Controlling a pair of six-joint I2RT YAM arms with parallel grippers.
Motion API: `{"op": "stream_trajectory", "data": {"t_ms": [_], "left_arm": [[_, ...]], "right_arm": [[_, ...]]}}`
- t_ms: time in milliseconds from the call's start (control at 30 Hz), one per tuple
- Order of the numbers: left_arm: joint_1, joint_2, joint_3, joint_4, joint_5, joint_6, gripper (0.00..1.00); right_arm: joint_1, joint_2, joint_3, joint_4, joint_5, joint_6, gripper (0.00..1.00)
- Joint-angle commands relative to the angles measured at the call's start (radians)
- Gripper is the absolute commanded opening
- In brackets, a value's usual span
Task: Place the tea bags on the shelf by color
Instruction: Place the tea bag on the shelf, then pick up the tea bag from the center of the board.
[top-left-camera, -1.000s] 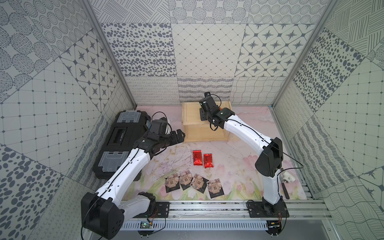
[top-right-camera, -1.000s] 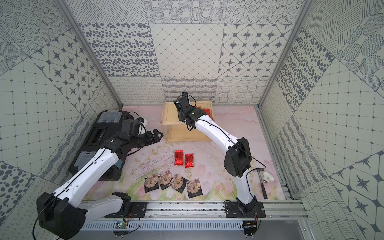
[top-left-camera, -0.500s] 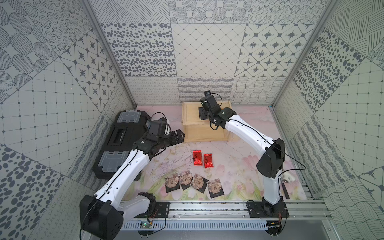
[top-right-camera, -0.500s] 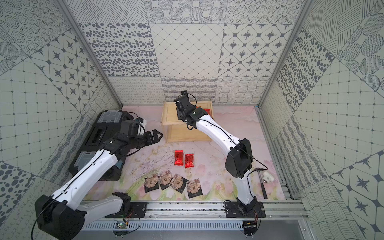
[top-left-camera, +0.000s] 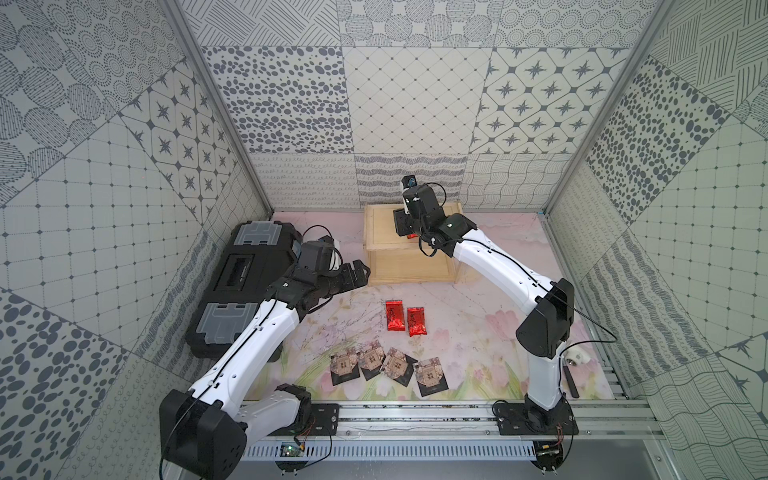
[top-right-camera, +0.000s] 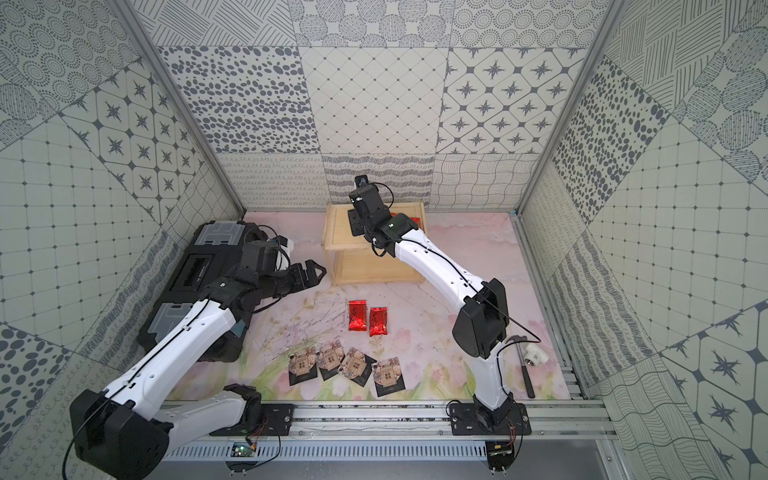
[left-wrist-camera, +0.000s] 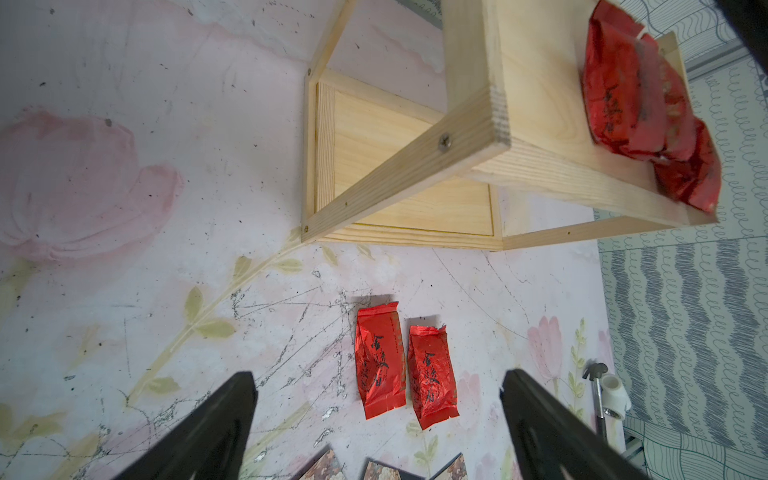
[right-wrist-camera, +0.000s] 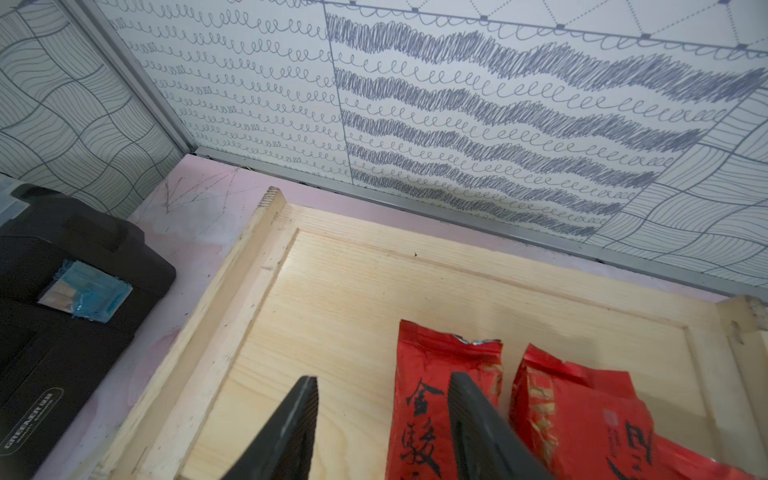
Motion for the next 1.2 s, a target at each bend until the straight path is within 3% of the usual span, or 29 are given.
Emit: {"op": "stream_trajectory", "data": {"t_ms": [0, 200, 367, 467, 633, 933, 1167], "left_arm": [[0.002, -0.011, -0.003, 0.030, 0.026, -0.006, 0.95], [-0.017, -0.056, -0.061, 0.018, 0.037, -0.042, 0.92], [-0.067, -0.080, -0.105, 0.001, -0.006, -0.064, 0.91], [-0.088, -0.090, -0.125, -0.006, -0.028, -0.073, 0.90], [-0.099, -0.107, -0.152, -0.016, -0.058, -0.076, 0.90], [-0.100, -0.089, -0.145, -0.039, -0.084, -0.089, 0.92], [-0.100, -0.064, -0.136, -0.045, -0.072, -0.089, 0.93]], "right_arm": [[0.002, -0.095, -0.096, 0.094, -0.082, -0.044, 0.54], [0.034, -0.344, -0.395, 0.137, -0.043, -0.004, 0.54], [0.134, -0.522, -0.676, 0.090, 0.105, 0.158, 0.54], [0.181, -0.560, -0.823, 0.081, 0.089, 0.301, 0.54], [0.242, -0.493, -0.950, 0.147, 0.021, 0.413, 0.57], [0.233, -0.345, -0.955, 0.202, -0.026, 0.386, 0.72], [0.222, -0.282, -0.949, 0.203, -0.055, 0.404, 0.73]]}}
